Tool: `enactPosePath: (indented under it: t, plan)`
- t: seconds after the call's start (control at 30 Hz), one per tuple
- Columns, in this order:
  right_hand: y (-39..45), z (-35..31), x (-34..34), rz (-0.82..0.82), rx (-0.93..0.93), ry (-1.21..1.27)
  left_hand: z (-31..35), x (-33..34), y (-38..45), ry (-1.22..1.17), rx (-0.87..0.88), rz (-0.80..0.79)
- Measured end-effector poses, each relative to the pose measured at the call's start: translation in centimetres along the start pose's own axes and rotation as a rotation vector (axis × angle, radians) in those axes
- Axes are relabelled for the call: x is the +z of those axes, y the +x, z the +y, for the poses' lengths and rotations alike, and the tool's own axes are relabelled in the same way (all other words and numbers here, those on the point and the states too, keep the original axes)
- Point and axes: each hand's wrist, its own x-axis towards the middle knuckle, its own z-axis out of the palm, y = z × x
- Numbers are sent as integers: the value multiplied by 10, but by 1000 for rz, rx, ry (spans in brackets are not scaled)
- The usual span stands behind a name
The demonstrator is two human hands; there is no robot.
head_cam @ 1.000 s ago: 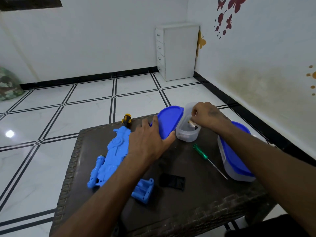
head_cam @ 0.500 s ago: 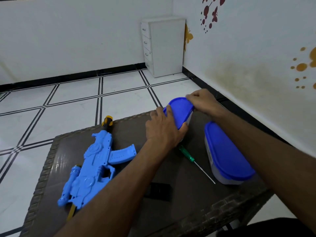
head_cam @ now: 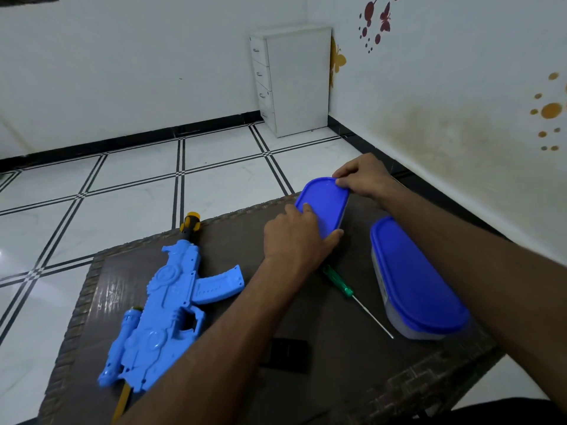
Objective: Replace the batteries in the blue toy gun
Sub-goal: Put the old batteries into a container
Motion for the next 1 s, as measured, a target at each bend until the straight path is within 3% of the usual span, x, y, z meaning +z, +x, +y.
enactPosePath:
  t: [0.13,0.27,0.7,0.87,1.0]
  plan:
    - [2,4,0,-25,39,43,-7,3,-5,-47,42,-21]
    - [0,2,-2,-142,190,222,-14,4,-9,-137,77,-44]
    - [17,-1,-5,-260,427,272,-16,10,-7,-179,53,-53]
    - [15,-13,-5,-226,378,48,-22,8,-3,-274,62,-63]
    - [24,-42,-2,-365,272,-160,-26,-1,0,-308,44,-68]
